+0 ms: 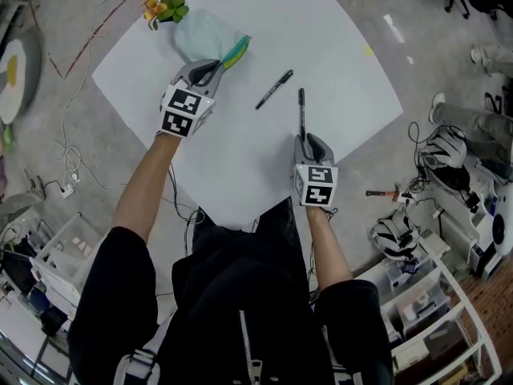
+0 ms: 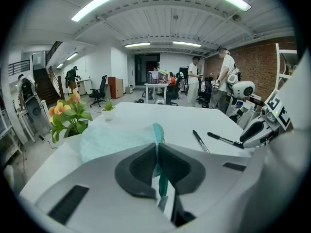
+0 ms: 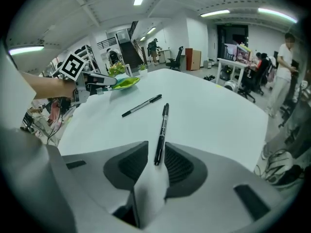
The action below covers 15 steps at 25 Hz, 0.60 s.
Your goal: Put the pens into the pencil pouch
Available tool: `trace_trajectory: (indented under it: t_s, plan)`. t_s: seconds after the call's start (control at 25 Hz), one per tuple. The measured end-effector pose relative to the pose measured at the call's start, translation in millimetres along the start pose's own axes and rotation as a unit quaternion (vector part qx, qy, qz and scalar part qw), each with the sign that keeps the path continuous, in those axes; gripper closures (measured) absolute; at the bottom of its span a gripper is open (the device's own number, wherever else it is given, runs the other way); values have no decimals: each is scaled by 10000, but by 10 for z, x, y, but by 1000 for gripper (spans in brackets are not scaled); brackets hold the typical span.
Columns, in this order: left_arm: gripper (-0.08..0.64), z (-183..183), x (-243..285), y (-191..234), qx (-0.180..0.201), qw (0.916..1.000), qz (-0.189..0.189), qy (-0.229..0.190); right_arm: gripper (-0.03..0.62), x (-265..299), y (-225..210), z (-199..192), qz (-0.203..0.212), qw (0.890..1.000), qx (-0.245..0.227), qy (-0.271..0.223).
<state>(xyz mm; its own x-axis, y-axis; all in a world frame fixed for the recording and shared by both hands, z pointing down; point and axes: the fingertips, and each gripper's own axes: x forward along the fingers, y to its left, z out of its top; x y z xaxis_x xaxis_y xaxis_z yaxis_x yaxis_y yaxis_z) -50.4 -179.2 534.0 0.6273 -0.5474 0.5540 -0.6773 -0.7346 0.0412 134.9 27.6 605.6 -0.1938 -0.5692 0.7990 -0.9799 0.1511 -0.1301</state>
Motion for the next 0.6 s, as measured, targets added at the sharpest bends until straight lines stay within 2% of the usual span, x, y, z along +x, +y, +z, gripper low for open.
trace_trajectory:
  t_s: [0.16,0.28,0.6]
  plan:
    - [525,-7,1,-11,3,10000,-4,3,488,45,-25,-111,-57,9997,-6,247]
    - [525,-5,11,7,11,10000,-8,-8,535,74,-52,-144,-151,9993,-1,335]
    - [525,-24,-10,7,12,10000,-37,22,540,72,-46,-158,-126,9992,134,353]
